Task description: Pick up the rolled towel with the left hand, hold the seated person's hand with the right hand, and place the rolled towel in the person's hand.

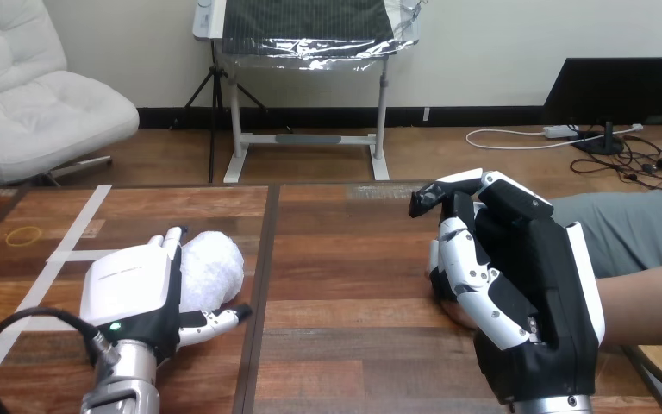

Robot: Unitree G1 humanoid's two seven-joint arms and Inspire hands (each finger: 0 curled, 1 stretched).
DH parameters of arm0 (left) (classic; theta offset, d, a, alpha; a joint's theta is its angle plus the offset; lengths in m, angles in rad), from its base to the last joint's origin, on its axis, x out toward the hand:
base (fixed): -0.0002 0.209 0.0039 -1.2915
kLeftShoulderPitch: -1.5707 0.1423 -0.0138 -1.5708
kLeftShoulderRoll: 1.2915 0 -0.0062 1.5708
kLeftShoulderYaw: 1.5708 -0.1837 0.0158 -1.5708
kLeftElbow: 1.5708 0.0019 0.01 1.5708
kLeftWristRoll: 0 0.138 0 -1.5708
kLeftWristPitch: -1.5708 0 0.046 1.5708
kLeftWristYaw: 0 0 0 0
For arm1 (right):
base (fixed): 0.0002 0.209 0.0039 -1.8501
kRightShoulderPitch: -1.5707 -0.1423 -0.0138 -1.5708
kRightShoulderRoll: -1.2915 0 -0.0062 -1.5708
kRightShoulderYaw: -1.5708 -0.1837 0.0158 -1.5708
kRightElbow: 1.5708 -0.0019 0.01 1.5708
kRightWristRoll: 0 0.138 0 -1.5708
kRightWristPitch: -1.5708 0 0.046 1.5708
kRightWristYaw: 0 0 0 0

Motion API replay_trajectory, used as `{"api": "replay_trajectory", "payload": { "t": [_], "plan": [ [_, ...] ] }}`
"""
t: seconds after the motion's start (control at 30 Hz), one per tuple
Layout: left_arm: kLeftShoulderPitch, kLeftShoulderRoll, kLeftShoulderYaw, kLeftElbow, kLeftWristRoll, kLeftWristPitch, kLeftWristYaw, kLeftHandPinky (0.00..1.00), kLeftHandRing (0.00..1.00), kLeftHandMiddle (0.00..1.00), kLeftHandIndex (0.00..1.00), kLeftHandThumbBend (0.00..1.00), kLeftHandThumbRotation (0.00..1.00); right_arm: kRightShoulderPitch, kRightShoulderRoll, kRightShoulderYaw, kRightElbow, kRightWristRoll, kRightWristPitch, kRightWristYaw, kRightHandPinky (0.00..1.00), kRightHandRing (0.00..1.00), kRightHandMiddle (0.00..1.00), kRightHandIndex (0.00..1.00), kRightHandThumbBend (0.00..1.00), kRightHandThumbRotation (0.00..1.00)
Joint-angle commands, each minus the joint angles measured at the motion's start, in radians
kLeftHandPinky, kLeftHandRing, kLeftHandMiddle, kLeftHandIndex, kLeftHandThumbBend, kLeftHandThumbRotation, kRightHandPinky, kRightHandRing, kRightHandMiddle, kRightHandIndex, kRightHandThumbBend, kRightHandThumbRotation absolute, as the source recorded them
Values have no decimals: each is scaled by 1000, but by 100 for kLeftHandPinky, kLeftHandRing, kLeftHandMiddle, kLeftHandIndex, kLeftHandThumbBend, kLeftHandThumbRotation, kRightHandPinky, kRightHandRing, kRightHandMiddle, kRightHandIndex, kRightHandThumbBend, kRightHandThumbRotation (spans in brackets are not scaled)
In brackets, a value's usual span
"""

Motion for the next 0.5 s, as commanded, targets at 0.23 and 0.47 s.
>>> {"api": "replay_trajectory", "payload": {
  "t": [0.23,0.47],
  "plan": [
    [-94,27,-41,16,23,41,-29,88,89,92,94,91,74,-31,55,-11,-26,-3,-10,0,0,0,0,0,0,0],
    [-100,35,-60,18,33,66,-43,87,89,92,93,92,73,-30,57,-14,-27,3,-10,-1,0,0,0,0,0,0]
  ]
}}
